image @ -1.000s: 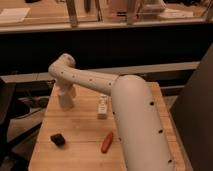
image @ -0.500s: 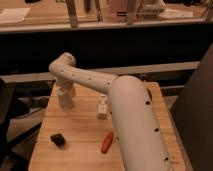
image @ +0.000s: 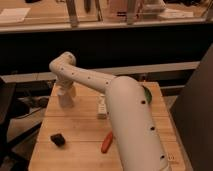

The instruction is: Place the ceramic cup over the eraser

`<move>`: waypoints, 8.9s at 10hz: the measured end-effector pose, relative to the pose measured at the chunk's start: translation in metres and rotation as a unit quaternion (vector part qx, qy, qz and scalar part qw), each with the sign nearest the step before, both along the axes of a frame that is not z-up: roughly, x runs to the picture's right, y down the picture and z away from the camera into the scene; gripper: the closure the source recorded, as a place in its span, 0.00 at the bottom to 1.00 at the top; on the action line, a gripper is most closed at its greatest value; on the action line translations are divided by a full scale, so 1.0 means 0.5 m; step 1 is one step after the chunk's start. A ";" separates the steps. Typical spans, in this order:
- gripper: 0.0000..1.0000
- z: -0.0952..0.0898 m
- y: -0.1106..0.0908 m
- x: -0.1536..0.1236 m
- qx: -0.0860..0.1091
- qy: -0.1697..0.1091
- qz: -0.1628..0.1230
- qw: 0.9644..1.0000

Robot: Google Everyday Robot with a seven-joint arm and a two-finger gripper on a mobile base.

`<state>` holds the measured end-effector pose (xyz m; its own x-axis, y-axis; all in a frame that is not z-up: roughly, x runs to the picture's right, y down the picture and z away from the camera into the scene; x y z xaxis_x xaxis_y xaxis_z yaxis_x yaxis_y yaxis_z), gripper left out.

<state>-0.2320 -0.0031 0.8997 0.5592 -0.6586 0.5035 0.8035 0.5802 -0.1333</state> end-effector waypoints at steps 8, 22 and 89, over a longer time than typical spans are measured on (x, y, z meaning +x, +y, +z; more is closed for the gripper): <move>0.20 0.016 0.008 -0.008 -0.018 -0.003 -0.015 1.000; 0.73 0.017 0.022 -0.002 -0.027 -0.002 -0.029 0.999; 0.97 -0.418 0.221 0.044 -0.127 -0.080 -0.187 0.971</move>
